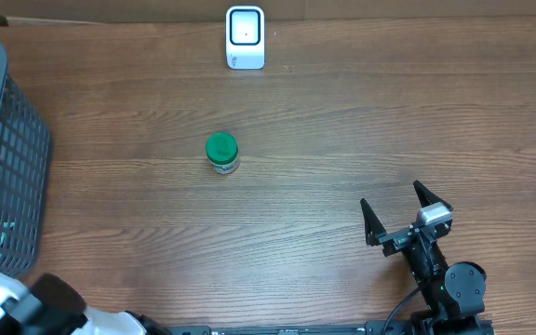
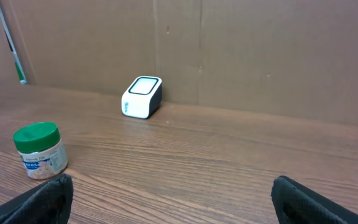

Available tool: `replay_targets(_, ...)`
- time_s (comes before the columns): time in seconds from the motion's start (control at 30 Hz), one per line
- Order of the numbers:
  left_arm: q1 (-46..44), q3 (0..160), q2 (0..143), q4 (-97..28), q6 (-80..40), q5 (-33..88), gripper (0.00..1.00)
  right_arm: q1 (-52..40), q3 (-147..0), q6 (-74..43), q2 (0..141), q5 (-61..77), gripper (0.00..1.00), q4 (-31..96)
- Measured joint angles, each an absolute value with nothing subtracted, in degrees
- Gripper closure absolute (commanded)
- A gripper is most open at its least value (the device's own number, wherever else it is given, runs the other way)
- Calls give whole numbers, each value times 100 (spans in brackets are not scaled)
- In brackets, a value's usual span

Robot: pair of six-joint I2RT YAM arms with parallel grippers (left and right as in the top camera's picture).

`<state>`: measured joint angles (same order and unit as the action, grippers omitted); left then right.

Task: Scan the item barcode
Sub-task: 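Move the left gripper back into the grey basket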

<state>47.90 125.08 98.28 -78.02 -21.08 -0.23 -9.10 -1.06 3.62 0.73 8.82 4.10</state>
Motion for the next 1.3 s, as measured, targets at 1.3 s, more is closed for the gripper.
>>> replay_targets(1.3,4807,10501,12516,-5953,1337,-1164,0,-910,-106,362,73,882,0,410)
